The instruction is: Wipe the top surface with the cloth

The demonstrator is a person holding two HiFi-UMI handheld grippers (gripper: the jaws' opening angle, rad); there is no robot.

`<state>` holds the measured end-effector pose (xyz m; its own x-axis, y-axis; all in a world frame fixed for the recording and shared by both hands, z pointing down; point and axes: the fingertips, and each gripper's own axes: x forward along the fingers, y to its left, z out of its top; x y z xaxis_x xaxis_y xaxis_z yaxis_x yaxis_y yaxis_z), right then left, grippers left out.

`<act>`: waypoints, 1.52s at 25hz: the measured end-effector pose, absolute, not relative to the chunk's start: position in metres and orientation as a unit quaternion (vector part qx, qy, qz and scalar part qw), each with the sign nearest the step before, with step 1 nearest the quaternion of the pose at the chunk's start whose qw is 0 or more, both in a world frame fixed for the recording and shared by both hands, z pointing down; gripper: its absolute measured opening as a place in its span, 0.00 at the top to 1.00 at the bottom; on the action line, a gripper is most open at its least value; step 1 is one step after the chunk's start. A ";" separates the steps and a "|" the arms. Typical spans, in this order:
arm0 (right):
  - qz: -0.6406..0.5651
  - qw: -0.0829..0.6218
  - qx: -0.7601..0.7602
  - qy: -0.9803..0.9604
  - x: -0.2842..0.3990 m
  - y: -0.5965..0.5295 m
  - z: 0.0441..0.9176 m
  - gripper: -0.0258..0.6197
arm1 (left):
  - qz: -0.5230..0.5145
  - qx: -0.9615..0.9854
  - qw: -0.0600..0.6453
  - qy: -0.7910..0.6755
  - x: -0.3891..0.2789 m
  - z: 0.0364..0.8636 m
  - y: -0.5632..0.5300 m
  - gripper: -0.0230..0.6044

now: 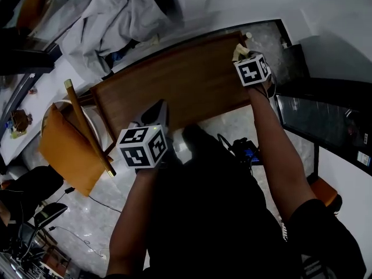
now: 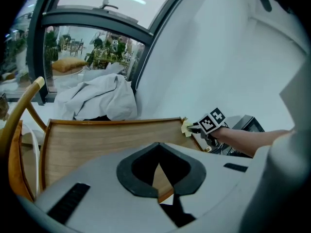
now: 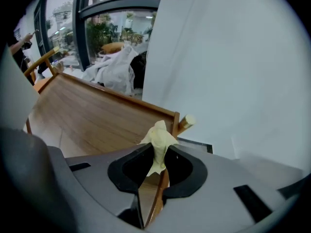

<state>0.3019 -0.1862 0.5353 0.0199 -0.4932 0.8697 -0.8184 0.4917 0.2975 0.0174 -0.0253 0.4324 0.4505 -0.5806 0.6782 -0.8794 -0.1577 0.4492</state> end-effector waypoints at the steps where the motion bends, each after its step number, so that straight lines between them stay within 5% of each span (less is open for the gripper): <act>1: 0.144 0.518 0.478 -0.694 0.293 -0.186 0.526 0.84 | 0.175 0.740 0.418 -0.496 0.012 0.430 -0.025 0.94; 11: 0.128 0.348 0.326 -0.870 0.038 -0.136 0.445 0.83 | 0.116 0.719 0.420 -0.541 -0.086 0.394 -0.002 0.94; 20: 0.199 0.348 0.204 -0.893 -0.164 -0.048 0.490 0.84 | 0.098 0.701 0.423 -0.565 -0.190 0.373 0.029 0.94; 38: 0.229 0.392 0.195 -0.869 -0.243 -0.004 0.576 0.84 | 0.104 0.699 0.460 -0.538 -0.245 0.410 0.070 0.94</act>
